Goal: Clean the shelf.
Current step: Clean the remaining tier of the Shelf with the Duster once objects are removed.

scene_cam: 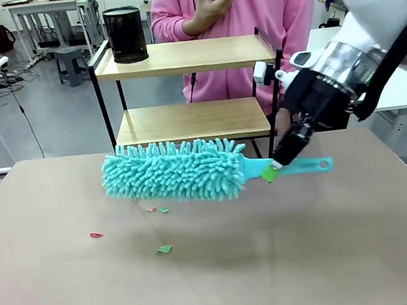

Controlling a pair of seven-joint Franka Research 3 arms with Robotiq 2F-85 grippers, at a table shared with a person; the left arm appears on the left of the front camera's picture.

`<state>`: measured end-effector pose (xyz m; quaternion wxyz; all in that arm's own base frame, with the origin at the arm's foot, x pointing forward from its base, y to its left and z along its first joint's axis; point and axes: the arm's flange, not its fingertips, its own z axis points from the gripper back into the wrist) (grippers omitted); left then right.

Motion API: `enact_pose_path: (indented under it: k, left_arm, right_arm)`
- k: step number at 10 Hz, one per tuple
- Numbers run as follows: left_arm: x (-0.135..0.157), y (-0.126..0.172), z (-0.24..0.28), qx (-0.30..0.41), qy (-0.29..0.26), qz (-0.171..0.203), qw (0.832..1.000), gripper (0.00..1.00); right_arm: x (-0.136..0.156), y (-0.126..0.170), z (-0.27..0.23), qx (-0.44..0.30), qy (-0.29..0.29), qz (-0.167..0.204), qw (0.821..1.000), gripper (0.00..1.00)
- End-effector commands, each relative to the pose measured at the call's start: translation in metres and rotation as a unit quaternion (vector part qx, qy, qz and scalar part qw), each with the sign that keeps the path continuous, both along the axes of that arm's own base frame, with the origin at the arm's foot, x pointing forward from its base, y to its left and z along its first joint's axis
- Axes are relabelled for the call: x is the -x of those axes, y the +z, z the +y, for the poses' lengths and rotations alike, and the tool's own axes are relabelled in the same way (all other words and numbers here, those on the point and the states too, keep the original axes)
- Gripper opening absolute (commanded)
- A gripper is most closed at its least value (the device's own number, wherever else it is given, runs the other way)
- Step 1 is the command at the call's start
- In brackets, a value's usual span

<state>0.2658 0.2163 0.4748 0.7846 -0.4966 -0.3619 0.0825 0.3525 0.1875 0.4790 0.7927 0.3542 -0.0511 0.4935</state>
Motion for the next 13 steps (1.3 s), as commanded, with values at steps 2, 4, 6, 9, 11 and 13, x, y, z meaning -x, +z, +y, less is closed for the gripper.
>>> enact_pose_path:
  k: [2,4,6,9,11,13]
  left_arm:
    - [-0.002,0.001,-0.002,0.004,0.001,-0.016,1.0,1.0]
    - [-0.002,0.001,-0.002,0.004,0.001,-0.016,1.0,1.0]
    - [-0.002,0.001,-0.002,0.004,0.001,-0.016,1.0,1.0]
    - [-0.002,0.001,-0.002,0.004,0.001,-0.016,1.0,1.0]
    - [-0.002,0.001,-0.002,0.004,0.001,-0.016,1.0,1.0]
    - [-0.002,0.001,-0.002,0.004,0.001,-0.016,1.0,1.0]
  right_arm:
    - [-0.008,0.01,-0.02,-0.049,0.024,0.002,0.999,0.13]
    - [-0.002,0.011,-0.035,-0.067,0.03,0.013,0.997,0.13]
    - [0.033,0.03,-0.108,-0.111,0.017,0.02,0.993,0.13]
    - [0.105,0.054,-0.239,-0.26,-0.193,0.009,0.946,0.13]
    - [0.137,0.041,-0.285,-0.328,-0.33,0.005,0.885,0.13]
    - [0.141,0.011,-0.306,-0.336,-0.492,0.053,0.801,0.13]
